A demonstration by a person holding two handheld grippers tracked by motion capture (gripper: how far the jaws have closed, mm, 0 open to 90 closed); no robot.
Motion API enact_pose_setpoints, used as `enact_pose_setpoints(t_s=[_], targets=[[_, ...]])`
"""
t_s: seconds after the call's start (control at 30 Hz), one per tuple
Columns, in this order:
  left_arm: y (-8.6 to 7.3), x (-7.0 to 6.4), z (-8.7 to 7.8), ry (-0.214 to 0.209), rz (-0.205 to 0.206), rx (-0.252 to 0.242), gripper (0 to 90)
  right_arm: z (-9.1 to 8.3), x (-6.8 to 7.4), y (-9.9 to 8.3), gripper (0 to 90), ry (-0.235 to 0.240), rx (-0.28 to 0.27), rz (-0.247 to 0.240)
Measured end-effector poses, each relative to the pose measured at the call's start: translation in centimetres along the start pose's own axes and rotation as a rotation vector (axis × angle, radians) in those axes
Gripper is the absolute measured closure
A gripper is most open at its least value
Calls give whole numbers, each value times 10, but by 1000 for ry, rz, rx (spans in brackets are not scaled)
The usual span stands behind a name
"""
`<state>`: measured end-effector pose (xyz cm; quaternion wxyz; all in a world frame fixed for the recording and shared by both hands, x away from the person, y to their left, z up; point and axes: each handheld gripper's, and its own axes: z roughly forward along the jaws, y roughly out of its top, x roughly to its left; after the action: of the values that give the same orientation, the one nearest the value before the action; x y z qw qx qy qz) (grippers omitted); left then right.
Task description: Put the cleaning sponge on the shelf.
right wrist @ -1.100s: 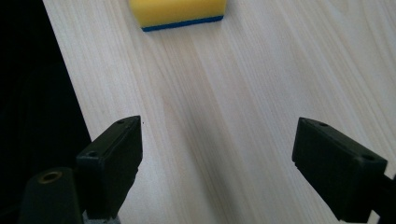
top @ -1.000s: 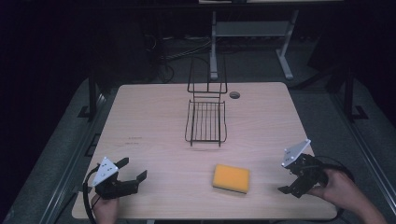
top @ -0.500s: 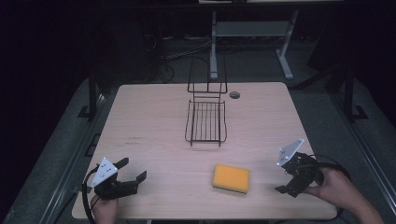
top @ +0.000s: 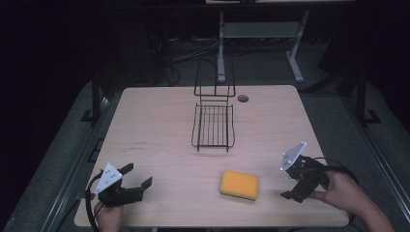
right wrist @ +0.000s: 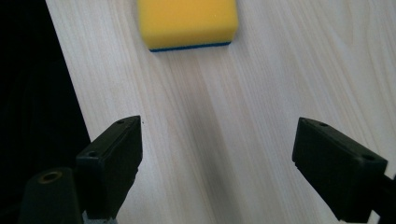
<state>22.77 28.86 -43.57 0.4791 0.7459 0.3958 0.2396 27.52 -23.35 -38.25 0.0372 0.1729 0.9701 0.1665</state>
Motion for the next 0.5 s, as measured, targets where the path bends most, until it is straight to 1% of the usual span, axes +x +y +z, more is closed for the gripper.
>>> enact_pose_setpoints(t_s=[0.2,0.5], targets=[[0,0,0,-1,0,1,130,1,1,7,159,6,4,-9],[0,0,0,-1,0,-1,129,7,4,21,158,17,9,-36]])
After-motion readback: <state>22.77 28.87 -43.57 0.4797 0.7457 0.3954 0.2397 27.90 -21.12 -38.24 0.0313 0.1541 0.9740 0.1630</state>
